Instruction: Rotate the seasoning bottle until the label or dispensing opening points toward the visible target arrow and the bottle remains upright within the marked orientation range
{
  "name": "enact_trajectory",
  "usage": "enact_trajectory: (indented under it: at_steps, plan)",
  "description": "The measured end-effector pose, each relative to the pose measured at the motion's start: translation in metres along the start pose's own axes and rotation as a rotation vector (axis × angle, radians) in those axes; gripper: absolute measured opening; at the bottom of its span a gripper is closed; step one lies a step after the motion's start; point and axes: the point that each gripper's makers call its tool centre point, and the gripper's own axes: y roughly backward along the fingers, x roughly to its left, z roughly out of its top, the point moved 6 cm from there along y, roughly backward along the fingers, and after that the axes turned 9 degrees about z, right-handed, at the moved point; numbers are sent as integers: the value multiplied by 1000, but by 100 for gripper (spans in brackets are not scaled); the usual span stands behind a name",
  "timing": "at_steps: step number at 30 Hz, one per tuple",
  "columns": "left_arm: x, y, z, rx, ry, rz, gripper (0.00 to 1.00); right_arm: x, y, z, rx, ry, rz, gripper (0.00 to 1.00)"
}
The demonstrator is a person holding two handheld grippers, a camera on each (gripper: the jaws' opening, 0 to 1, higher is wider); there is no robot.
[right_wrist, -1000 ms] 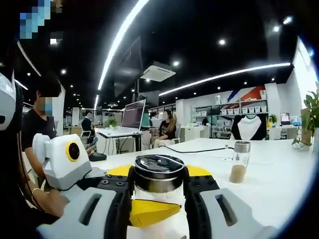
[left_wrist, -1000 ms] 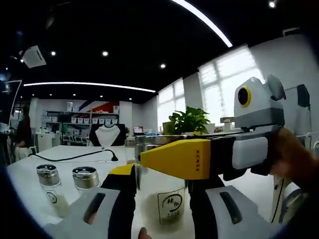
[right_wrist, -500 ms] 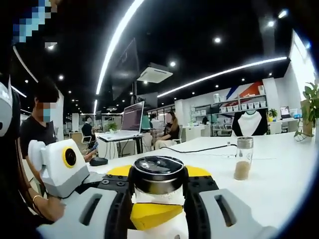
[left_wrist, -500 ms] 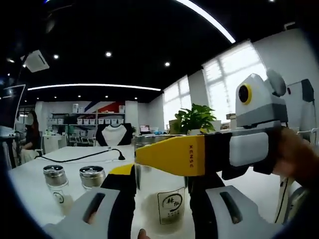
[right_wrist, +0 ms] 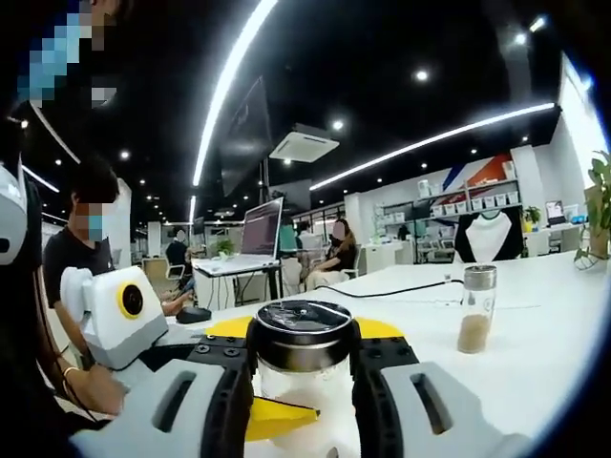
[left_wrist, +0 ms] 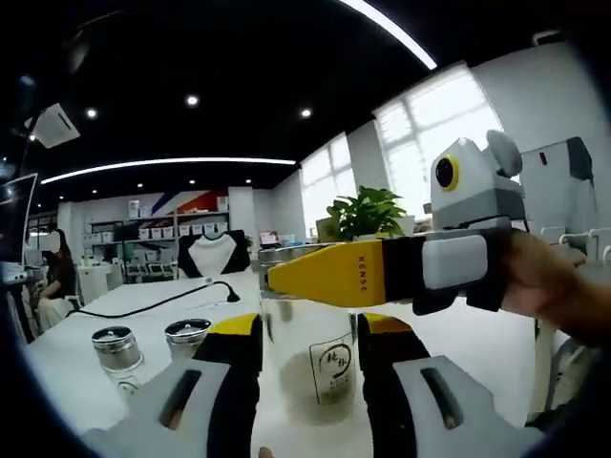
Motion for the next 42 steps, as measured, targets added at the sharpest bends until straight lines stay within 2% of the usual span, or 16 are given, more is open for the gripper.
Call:
enact_trajectory:
  at_steps: [5, 9, 10, 12, 16, 18, 24, 28, 33, 35, 42]
  plan:
    - [4, 5, -4, 20, 9, -3, 43, -11, -2, 2, -9, -5, -8, 36]
    - [8, 8, -3, 38, 12, -9, 51, -20, -3, 2, 0, 3, -19, 36]
    - [9, 10, -2, 53, 53, -20, 53, -22, -3, 2, 1, 4, -20, 36]
    - [12, 12, 2, 35, 79, -14, 59, -25, -4, 1, 3, 4, -26, 36]
    - [18, 18, 10, 14, 61, 4, 63, -34, -5, -2, 21, 8, -45, 36]
    - [19, 21, 11, 21, 24, 8, 66, -37, -6, -3, 25, 10, -50, 36]
    - [23, 27, 18, 11, 1, 21, 76, -46, -10, -3, 26, 22, -52, 36]
    - [28, 29, 20, 9, -33, 43, 78, -50, -14, -2, 31, 38, -47, 36]
    - [39, 30, 16, 19, 8, 68, 85, -56, -20, -2, 32, 46, -35, 36]
    - [42, 31, 15, 5, 51, 76, 85, -58, -22, -4, 37, 44, -32, 36]
    - [48, 32, 12, 24, 54, 94, 86, -65, -23, -11, 70, 48, -35, 36]
